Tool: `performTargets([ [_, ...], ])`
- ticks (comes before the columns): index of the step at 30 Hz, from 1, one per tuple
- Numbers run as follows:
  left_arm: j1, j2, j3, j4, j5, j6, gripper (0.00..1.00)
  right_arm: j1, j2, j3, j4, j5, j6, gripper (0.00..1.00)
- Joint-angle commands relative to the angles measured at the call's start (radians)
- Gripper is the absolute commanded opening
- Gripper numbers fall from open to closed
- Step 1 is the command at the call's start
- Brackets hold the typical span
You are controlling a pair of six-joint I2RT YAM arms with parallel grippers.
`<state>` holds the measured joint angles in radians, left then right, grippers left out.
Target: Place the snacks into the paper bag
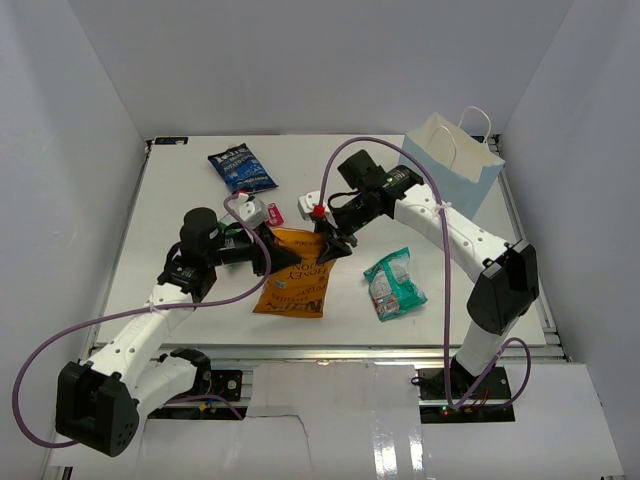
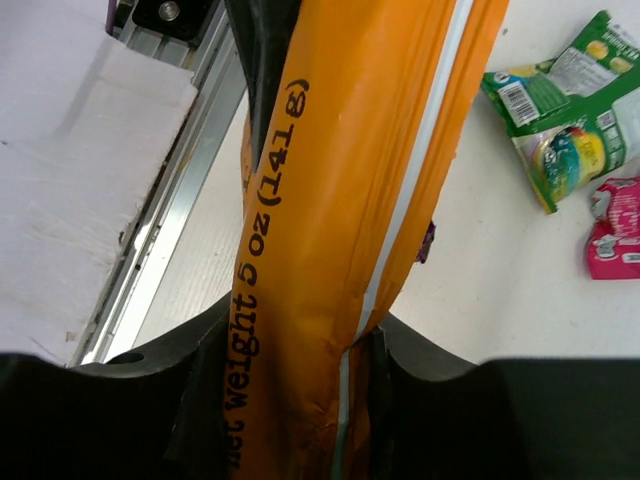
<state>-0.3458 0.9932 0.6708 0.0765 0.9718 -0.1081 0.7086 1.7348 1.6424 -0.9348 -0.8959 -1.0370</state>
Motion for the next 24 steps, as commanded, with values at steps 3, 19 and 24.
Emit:
performTargets([
  [3, 0.002, -0.044, 0.068, 0.051, -0.097, -0.068, 0.66, -0.014, -0.046, 0.037, -0.114, -0.025, -0.029, 0.16],
  [19, 0.002, -0.234, 0.078, -0.144, -0.63, -0.286, 0.98, -0.356, -0.1, 0.377, 0.013, -0.147, 0.386, 0.08],
  [24, 0.002, -0.263, -0.025, -0.052, -0.66, -0.354, 0.98, -0.493, -0.104, 0.557, 0.321, -0.101, 0.655, 0.08],
])
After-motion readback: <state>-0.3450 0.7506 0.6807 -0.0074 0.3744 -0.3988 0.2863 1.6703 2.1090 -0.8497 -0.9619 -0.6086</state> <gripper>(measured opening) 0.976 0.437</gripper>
